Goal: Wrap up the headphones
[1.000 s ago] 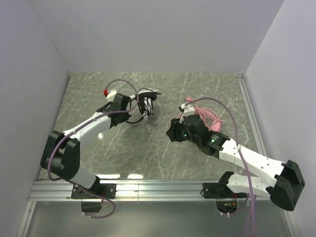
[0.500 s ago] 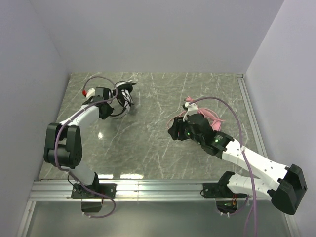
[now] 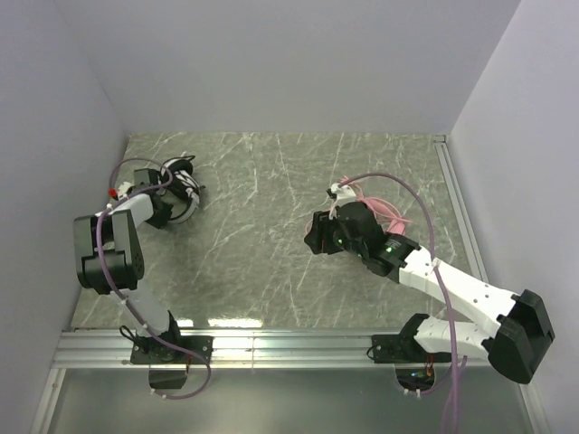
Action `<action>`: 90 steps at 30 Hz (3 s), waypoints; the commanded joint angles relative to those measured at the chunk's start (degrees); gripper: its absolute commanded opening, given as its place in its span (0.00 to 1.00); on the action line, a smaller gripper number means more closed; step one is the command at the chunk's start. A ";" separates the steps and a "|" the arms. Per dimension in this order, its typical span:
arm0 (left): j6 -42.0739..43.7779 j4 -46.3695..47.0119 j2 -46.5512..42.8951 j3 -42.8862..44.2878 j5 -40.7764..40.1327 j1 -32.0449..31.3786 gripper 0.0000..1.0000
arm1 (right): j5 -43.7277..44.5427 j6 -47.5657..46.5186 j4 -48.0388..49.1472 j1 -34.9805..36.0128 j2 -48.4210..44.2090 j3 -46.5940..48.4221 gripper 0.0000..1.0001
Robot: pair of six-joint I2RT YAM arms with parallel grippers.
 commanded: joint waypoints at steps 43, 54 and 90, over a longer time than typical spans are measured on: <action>3.69 -2.08 -26.77 -0.46 14.59 -13.06 0.99 | 4.77 3.25 1.28 -13.00 -7.79 -1.90 0.70; 17.85 -17.65 -19.04 21.87 23.40 -26.63 0.99 | 11.19 6.04 -10.23 -18.61 6.41 13.03 0.74; 24.18 -9.12 -23.26 9.31 15.75 -35.86 0.99 | 10.24 0.99 -13.05 -42.01 29.55 26.68 0.64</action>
